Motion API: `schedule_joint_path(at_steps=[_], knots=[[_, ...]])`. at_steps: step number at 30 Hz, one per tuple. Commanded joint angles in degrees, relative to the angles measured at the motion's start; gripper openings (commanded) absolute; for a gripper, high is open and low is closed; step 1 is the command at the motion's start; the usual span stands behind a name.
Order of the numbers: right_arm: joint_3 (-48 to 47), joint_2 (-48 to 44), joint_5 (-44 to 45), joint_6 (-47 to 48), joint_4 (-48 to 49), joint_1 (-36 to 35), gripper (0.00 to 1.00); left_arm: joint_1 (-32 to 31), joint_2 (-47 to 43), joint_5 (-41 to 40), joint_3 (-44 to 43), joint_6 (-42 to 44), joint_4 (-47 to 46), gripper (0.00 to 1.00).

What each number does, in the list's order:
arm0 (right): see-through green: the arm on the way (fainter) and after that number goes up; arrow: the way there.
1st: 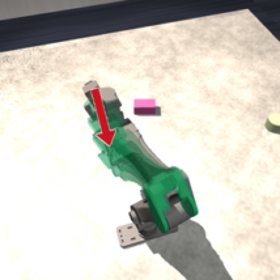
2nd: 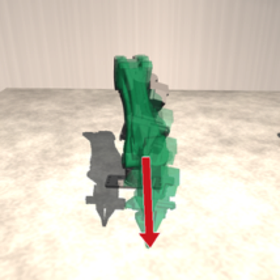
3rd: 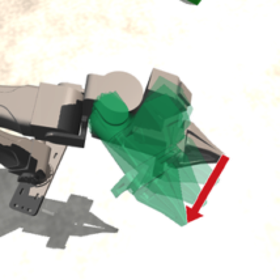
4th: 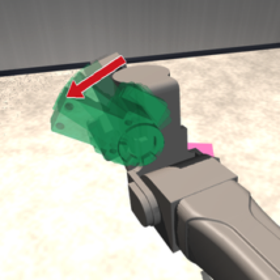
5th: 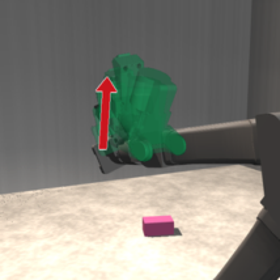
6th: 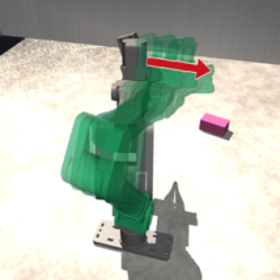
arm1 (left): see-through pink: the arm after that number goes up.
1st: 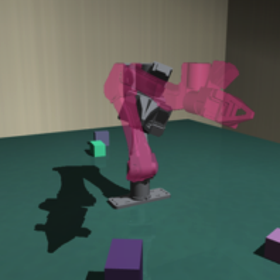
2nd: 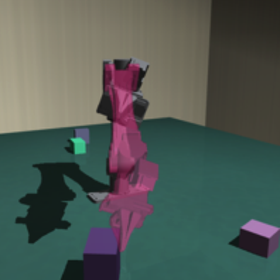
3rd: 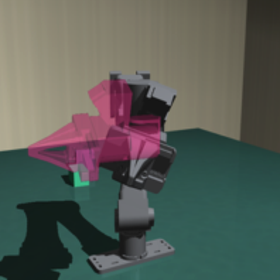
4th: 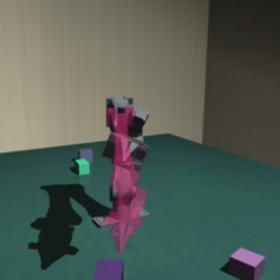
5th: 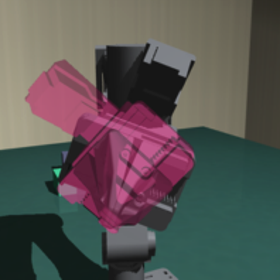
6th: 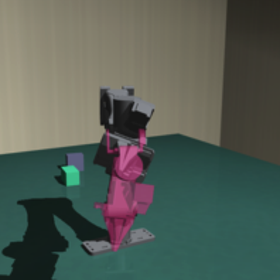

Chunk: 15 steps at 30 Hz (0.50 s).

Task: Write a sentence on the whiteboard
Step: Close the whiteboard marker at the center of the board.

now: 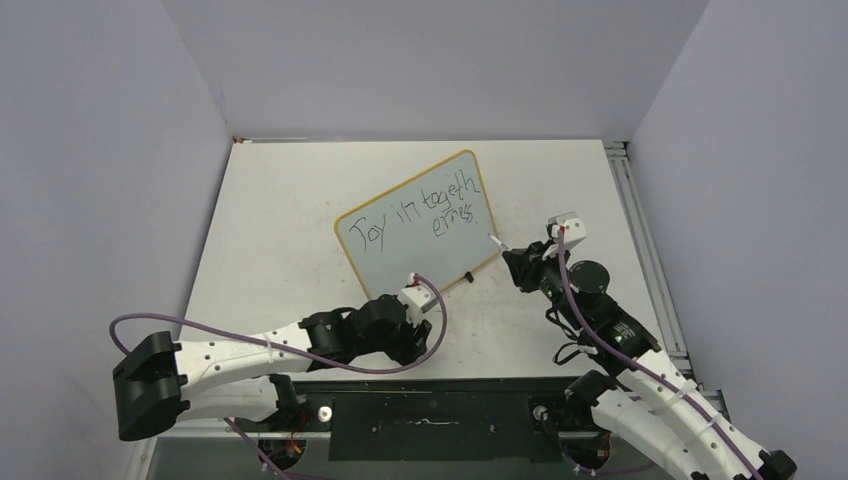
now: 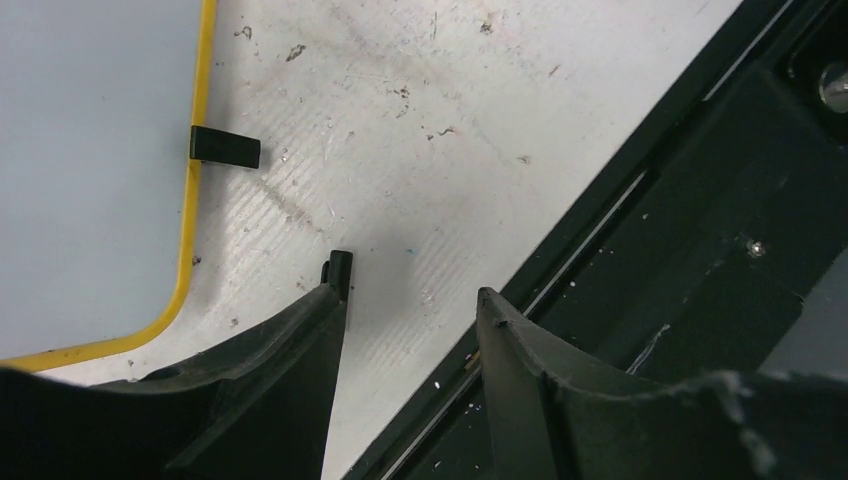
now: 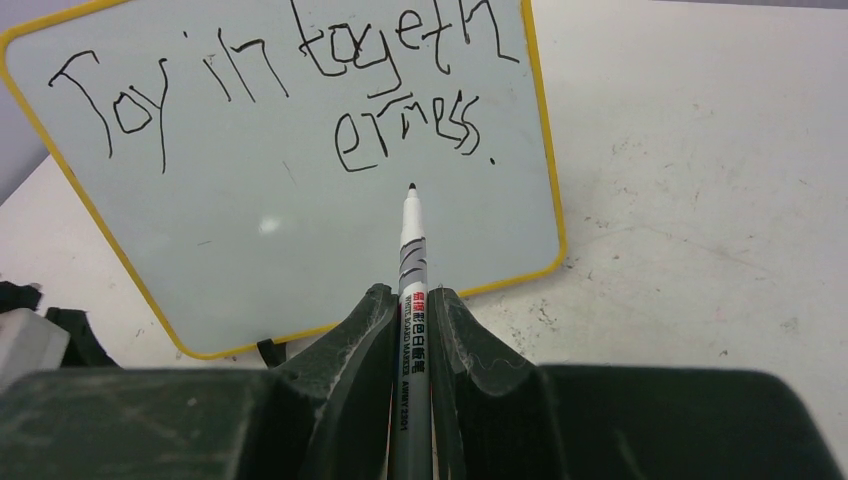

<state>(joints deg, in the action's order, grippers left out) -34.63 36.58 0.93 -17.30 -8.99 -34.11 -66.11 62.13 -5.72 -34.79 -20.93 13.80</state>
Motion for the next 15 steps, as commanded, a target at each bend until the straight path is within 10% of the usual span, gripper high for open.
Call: schedule_joint_path(at_steps=[1, 15], knots=[[-0.09, -2.42, -0.49, -0.89, 0.36, -0.02, 0.05, -1.02, 3.46, -3.90, -0.27, -2.47, -5.57, 0.49], [-0.01, -3.78, -0.21, -1.07, -0.24, -0.07, 0.05, -1.31, 9.99, -6.90, 2.05, -5.96, -2.13, 0.46]])
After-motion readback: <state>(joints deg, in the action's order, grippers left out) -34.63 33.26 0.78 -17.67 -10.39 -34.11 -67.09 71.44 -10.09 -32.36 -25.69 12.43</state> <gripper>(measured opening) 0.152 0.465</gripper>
